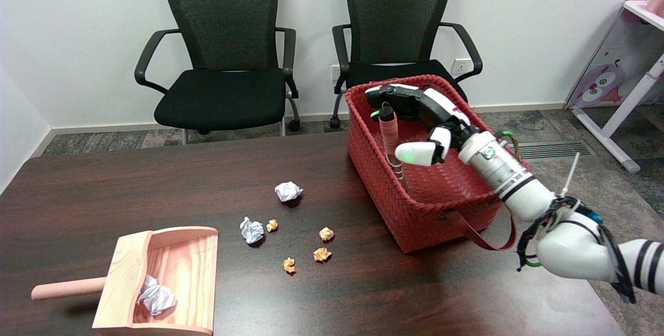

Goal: Pick up the broom by its handle.

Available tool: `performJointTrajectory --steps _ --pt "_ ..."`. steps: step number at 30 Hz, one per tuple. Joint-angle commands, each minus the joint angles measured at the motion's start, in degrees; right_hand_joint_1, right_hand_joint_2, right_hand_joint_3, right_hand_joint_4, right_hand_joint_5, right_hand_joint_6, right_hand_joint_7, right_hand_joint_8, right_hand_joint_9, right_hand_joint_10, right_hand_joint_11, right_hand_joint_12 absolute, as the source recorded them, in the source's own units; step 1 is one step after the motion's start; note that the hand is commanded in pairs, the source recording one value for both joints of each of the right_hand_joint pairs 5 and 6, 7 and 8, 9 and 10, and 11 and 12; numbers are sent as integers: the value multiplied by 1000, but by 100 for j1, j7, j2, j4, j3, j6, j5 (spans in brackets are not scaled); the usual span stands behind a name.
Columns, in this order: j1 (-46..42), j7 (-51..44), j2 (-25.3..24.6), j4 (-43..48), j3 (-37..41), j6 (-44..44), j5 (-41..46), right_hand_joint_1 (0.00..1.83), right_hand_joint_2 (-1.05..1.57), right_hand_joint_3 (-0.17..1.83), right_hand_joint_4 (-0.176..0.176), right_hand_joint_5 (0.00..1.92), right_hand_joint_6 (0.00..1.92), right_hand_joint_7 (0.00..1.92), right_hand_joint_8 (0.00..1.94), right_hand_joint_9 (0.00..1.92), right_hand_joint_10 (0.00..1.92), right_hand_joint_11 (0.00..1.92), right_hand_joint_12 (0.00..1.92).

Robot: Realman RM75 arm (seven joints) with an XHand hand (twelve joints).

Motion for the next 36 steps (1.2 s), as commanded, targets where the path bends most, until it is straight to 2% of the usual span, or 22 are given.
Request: performJointTrajectory --steps 1,8,13,15,16,18,19,22,28,29,30,33,35,36 --pt "998 394 -544 612 -827 -34 -255 941 -402 1199 -62 512 512 512 512 438 438 583 583" --pt "975 400 -571 562 -871 28 -255 945 -381 1184 -67 527 527 527 527 436 436 604 604" --pt "923 448 -571 511 -875 32 -255 953 -348 1161 -92 552 552 552 552 485 485 689 689" --pt "928 481 -571 493 -903 32 -255 964 -315 1133 -111 573 573 573 573 570 570 783 783" --pt "936 482 -571 489 -919 32 -255 976 -296 1113 -120 586 586 586 586 686 686 911 911" --pt "941 482 -571 480 -933 32 -255 962 -278 1093 -170 599 599 599 599 898 898 1071 1071" --pt "941 482 -571 472 -933 32 -255 971 -266 1081 -176 608 608 608 608 1002 1002 1139 1139" --pt "932 482 -571 458 -933 40 -255 976 -232 1055 -176 649 649 649 649 1232 1232 1323 1323" --pt "923 482 -571 454 -941 41 -255 945 -181 1075 -176 836 836 836 836 1451 1451 1498 1498" --pt "923 482 -571 454 -941 41 -255 944 -169 1077 -66 881 881 881 881 1473 1473 1507 1507" --pt "923 482 -571 454 -941 41 -255 921 -132 1068 -5 957 957 957 957 1511 1511 1519 1519" --pt "915 482 -571 454 -941 41 -255 914 -40 1036 0 1136 1136 1136 1136 1569 1569 1543 1543" --pt "910 482 -571 454 -941 41 -255 901 2 1043 -10 1280 1280 1280 1280 1590 1590 1563 1563" --pt "906 482 -571 454 -941 41 -255 900 3 1047 -12 1292 1292 1292 1292 1592 1592 1565 1565"
